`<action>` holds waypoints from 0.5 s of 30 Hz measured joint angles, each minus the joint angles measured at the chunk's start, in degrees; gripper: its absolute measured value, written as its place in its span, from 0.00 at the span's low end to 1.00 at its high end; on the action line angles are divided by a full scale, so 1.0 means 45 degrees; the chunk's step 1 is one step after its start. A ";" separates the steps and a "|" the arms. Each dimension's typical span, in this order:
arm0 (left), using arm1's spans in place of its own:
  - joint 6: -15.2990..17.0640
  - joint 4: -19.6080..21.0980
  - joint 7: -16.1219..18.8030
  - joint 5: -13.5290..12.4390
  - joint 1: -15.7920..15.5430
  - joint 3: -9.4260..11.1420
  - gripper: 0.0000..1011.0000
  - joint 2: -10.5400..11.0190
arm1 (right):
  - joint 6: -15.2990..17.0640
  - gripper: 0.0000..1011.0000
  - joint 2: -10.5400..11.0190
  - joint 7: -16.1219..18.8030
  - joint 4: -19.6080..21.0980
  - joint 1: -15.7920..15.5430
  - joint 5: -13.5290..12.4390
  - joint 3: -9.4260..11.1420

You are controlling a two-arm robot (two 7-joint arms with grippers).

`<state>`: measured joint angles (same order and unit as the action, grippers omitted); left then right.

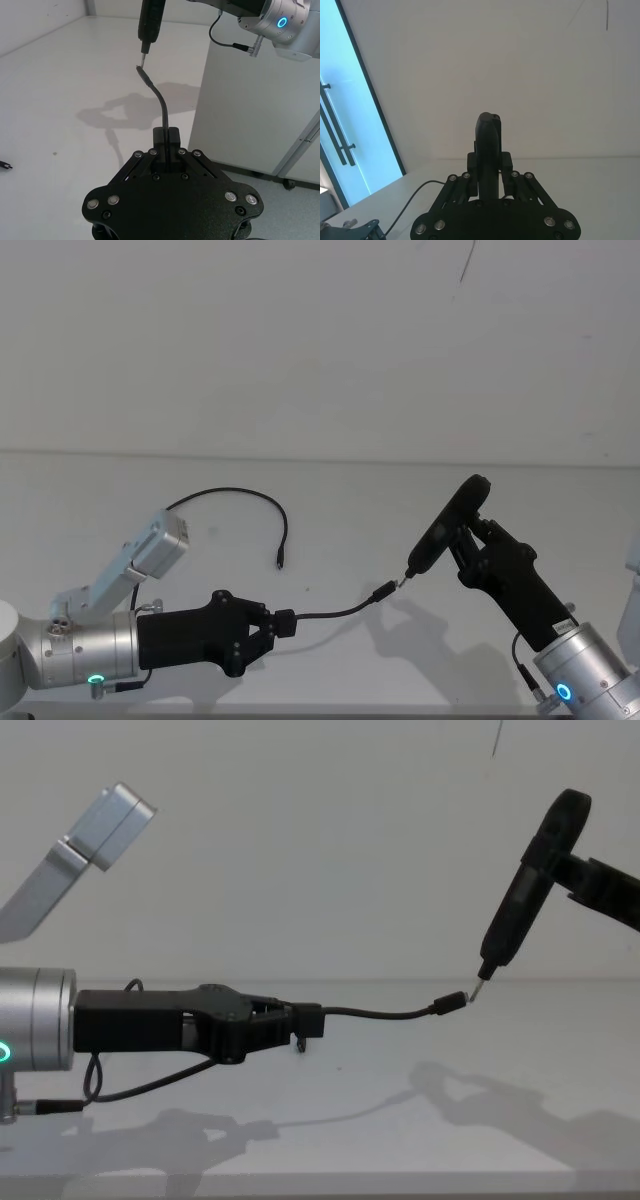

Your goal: Pick up the data cable with the one hand.

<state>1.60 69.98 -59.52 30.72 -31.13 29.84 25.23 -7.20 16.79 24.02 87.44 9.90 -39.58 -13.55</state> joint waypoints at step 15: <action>0.0000 0.0000 0.0000 0.0000 0.0000 0.0000 0.04 0.0000 | -0.0136 0.27 0.0127 0.0110 -0.0142 0.0119 -0.0112 -0.0196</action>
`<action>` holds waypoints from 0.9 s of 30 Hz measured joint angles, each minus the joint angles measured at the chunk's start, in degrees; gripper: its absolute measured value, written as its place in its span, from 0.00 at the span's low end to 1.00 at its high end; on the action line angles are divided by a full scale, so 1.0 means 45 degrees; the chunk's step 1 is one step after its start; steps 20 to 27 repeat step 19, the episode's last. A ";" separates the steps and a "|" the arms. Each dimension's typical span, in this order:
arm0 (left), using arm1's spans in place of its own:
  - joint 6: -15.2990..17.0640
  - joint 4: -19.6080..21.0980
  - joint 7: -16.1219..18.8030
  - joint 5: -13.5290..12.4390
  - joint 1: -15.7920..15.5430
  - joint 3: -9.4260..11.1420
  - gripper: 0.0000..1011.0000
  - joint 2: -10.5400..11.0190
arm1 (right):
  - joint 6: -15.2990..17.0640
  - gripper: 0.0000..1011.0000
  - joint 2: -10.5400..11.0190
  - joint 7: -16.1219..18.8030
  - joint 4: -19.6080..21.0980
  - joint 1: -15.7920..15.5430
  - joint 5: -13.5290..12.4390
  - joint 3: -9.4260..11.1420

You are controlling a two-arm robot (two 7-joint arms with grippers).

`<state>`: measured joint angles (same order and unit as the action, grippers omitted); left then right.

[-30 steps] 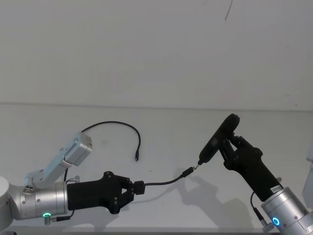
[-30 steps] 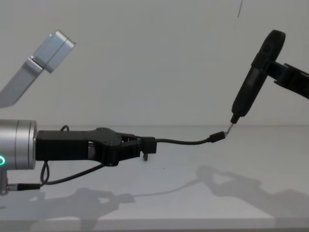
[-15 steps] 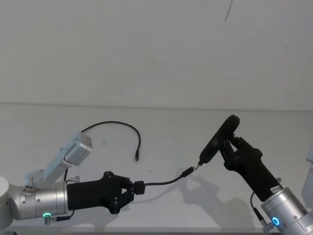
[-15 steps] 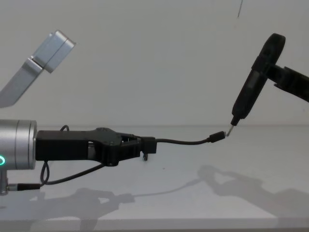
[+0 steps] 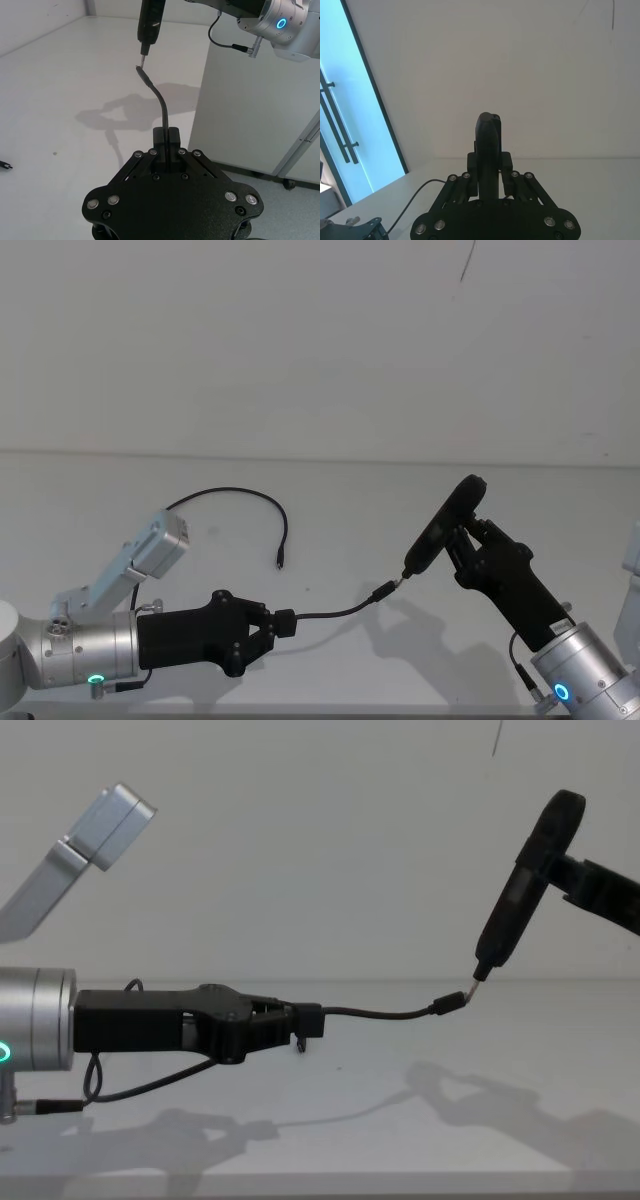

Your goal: Pick up the data cable with the one hand.

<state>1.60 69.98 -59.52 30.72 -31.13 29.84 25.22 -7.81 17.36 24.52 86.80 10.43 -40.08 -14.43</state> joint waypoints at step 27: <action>0.0000 0.0000 0.0000 0.0000 0.0000 0.0000 0.04 0.0000 | -0.0060 0.27 0.0122 0.0082 0.0003 0.0015 -0.0084 -0.0111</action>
